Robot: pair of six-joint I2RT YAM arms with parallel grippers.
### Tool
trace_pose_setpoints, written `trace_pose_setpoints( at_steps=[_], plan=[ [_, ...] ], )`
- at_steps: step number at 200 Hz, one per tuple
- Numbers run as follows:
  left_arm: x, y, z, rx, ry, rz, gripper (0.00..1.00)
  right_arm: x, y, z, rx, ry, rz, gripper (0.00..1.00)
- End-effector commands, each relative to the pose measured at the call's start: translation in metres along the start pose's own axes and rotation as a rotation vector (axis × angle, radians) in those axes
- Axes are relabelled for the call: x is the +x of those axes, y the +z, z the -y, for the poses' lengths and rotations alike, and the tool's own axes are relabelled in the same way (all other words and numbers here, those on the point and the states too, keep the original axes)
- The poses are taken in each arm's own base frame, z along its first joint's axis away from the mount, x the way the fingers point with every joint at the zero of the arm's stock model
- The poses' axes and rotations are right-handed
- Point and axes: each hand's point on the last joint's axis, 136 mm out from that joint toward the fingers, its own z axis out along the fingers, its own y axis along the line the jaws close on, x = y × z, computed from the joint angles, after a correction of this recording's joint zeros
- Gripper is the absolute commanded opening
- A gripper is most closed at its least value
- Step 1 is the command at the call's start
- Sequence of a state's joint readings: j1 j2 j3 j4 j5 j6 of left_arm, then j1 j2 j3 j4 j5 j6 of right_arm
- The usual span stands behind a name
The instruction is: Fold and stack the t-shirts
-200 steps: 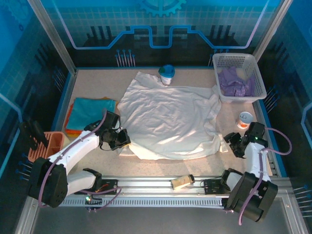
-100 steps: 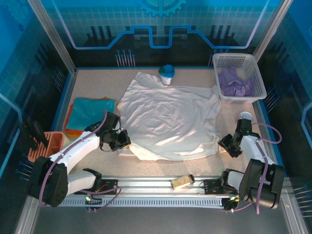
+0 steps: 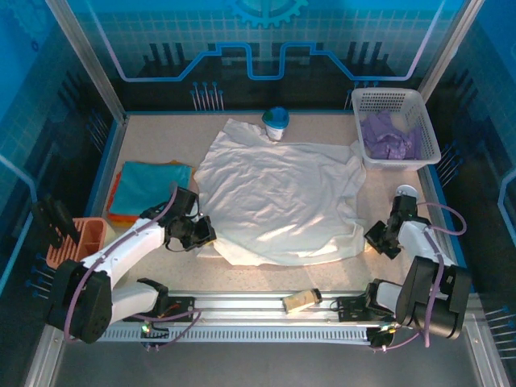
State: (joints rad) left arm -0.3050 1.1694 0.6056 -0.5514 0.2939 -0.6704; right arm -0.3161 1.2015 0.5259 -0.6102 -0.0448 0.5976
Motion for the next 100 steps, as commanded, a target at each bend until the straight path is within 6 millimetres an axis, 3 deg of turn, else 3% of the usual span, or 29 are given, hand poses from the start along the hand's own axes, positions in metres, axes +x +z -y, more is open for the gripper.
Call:
trace_pose_setpoints(
  at_steps=[1,38,100],
  plan=[
    [0.007,0.000,-0.001,0.012,0.029,-0.016,0.00,-0.008,-0.002,-0.023,-0.100,-0.036,0.006,0.00],
    [0.005,-0.004,0.001,0.008,0.039,-0.011,0.00,-0.012,-0.031,-0.037,-0.164,-0.063,0.058,0.00],
    [-0.021,-0.048,0.036,0.073,0.124,0.100,0.00,-0.030,-0.124,-0.097,-0.450,-0.139,0.242,0.00]
  ],
)
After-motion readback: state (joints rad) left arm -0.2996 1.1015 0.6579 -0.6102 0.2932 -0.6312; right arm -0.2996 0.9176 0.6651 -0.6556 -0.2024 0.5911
